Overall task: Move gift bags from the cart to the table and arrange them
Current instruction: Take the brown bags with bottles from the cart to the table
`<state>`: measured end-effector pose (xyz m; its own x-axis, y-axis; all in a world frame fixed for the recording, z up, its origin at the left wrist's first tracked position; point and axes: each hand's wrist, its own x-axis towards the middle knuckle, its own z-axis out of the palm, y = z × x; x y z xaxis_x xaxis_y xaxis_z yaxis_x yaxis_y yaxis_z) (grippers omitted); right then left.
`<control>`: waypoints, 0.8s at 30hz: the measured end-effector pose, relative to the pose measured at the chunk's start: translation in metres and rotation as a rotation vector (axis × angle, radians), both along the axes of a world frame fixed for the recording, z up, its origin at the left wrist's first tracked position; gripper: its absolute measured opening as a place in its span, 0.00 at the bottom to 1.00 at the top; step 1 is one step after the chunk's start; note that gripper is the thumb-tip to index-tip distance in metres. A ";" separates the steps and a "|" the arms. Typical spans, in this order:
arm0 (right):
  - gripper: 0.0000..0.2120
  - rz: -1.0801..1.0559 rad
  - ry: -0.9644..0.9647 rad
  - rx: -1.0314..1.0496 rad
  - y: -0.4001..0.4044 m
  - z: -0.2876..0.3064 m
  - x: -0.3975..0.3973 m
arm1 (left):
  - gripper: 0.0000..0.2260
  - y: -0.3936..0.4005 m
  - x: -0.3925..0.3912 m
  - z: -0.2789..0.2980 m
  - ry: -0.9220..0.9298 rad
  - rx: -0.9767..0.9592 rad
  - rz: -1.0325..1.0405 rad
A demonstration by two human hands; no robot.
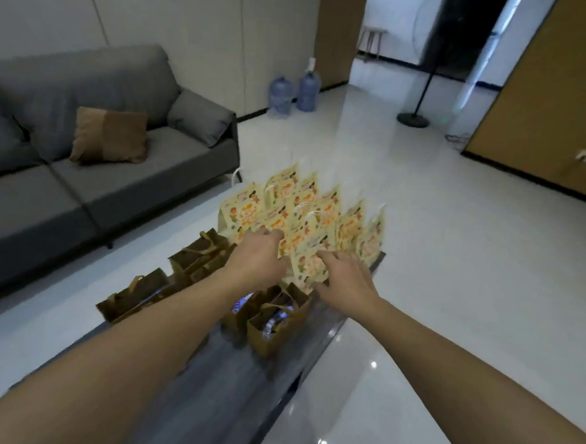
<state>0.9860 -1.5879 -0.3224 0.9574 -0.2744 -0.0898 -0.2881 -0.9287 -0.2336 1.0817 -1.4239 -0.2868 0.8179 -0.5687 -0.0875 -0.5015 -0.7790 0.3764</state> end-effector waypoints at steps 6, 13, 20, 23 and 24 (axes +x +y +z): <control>0.30 -0.341 -0.060 0.015 -0.122 0.010 -0.116 | 0.24 -0.155 -0.068 0.012 -0.049 0.015 -0.362; 0.32 -0.723 -0.039 0.069 -0.268 -0.006 -0.280 | 0.25 -0.350 -0.197 0.005 -0.101 0.040 -0.735; 0.31 -0.994 -0.053 0.139 -0.398 -0.026 -0.418 | 0.26 -0.524 -0.325 -0.019 -0.057 0.102 -0.996; 0.31 -1.095 -0.042 0.178 -0.439 -0.037 -0.464 | 0.26 -0.582 -0.372 -0.030 -0.048 0.124 -1.094; 0.31 -1.128 -0.038 0.196 -0.450 -0.040 -0.476 | 0.26 -0.599 -0.385 -0.034 -0.040 0.137 -1.126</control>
<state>0.5101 -2.0381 -0.3629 0.1781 -0.9631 -0.2018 -0.9235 -0.0928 -0.3722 0.6963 -2.0230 -0.3204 -0.1491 -0.9702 -0.1910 -0.9528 0.0893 0.2902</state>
